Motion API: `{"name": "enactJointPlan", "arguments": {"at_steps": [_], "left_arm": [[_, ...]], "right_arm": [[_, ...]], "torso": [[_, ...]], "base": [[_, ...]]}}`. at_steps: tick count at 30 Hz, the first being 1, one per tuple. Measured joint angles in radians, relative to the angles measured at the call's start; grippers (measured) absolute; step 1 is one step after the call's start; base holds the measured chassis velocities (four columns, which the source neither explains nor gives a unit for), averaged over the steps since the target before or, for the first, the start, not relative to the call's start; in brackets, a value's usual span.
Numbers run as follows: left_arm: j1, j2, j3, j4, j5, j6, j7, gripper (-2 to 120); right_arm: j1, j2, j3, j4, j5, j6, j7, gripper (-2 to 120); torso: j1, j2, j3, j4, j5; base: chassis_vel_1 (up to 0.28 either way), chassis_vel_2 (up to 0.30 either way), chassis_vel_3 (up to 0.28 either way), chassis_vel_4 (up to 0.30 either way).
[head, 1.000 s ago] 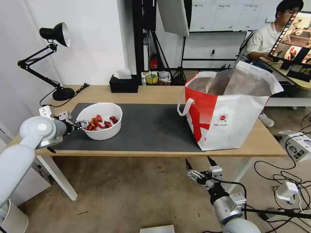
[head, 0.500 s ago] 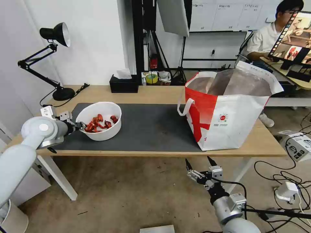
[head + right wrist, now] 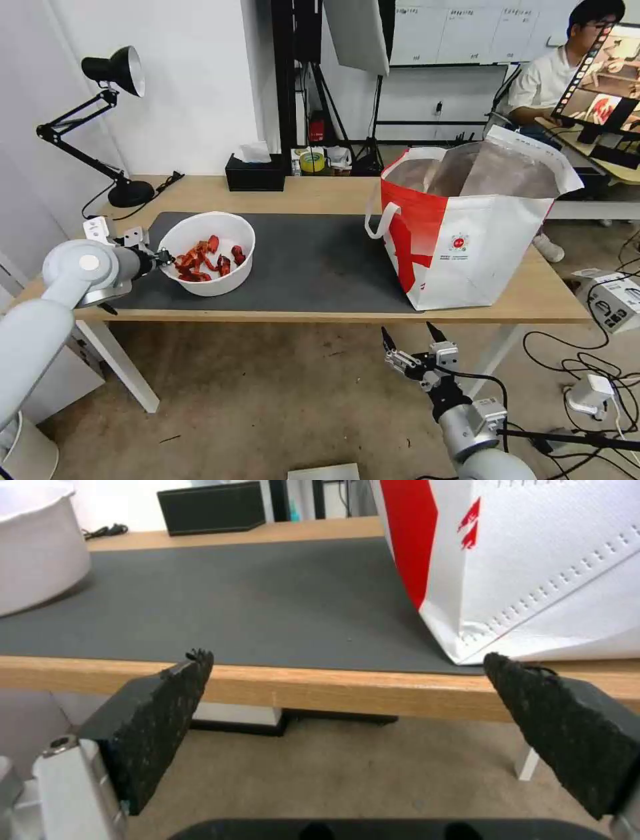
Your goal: Pick up the trash from the table and place it into the takeout bag.
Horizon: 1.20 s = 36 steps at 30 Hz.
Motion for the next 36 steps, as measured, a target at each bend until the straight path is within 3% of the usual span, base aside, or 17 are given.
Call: {"name": "enactJointPlan", "arguments": {"at_steps": [10,22,36], "left_arm": [[-0.101,0.003,0.057,-0.056,-0.03,0.0,-0.026,0],[-0.33,-0.013,0.178,-0.085,-0.104,-0.007,-0.074,0],[-0.565,-0.133,0.357,-0.06,-0.16,-0.029,-0.125,0]], "right_arm": [[0.0,0.0,0.0,0.0,0.0,0.0,0.0,100],[0.0,0.0,0.0,0.0,0.0,0.0,0.0,100],[0.0,0.0,0.0,0.0,0.0,0.0,0.0,100]], "torso": [[0.0,0.0,0.0,0.0,0.0],[0.0,0.0,0.0,0.0,0.0001],[0.0,0.0,0.0,0.0001,0.0001]], "base": [[0.0,0.0,0.0,0.0],[0.0,0.0,0.0,0.0],[0.0,0.0,0.0,0.0]]}}
